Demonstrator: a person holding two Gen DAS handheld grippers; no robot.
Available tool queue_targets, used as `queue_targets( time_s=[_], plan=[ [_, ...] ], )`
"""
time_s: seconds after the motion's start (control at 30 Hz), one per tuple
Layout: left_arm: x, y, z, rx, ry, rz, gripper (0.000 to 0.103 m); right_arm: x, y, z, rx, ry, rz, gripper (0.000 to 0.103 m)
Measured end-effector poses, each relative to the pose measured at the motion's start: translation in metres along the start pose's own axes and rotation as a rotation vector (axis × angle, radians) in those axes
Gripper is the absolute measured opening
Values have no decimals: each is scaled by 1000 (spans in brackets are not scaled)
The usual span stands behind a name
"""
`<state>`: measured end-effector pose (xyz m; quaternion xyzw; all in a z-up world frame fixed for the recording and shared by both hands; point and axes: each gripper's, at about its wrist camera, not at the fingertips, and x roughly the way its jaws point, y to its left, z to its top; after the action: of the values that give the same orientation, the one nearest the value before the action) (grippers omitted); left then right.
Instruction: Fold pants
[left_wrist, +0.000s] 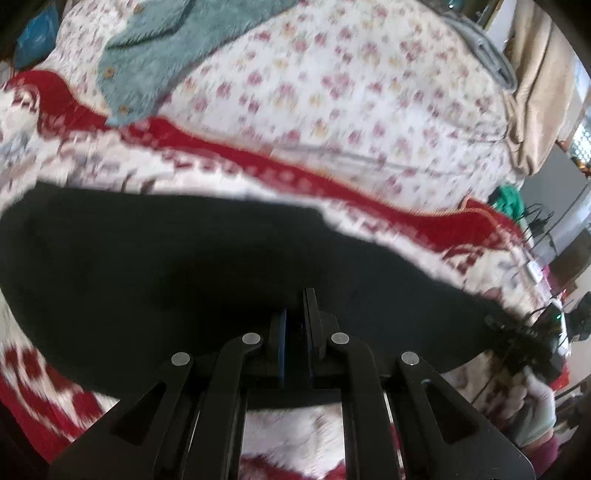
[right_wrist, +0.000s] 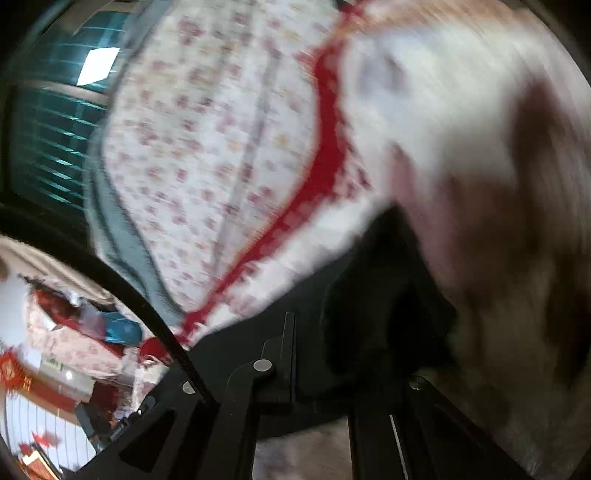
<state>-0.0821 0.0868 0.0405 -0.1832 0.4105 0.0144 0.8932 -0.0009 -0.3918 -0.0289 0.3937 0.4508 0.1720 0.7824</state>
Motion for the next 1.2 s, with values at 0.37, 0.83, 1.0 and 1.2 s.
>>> queue_targets(
  time_s=[0.37,0.83,1.0,1.2],
  plan=[
    [-10,13,-9,-55,-15,-39,6,4,8,-3,-51,10,-67,8],
    [-59,77,-10,-209,-46,-30,49,21,130,-99,-508,93,106,36],
    [-67,92,-23,-223,-27,-15,49,85,195,-148,-784,162,121,42],
    [-68,108,-17,-292,-72,-28,52,128,247,-184,-984,106,94,51]
  ],
)
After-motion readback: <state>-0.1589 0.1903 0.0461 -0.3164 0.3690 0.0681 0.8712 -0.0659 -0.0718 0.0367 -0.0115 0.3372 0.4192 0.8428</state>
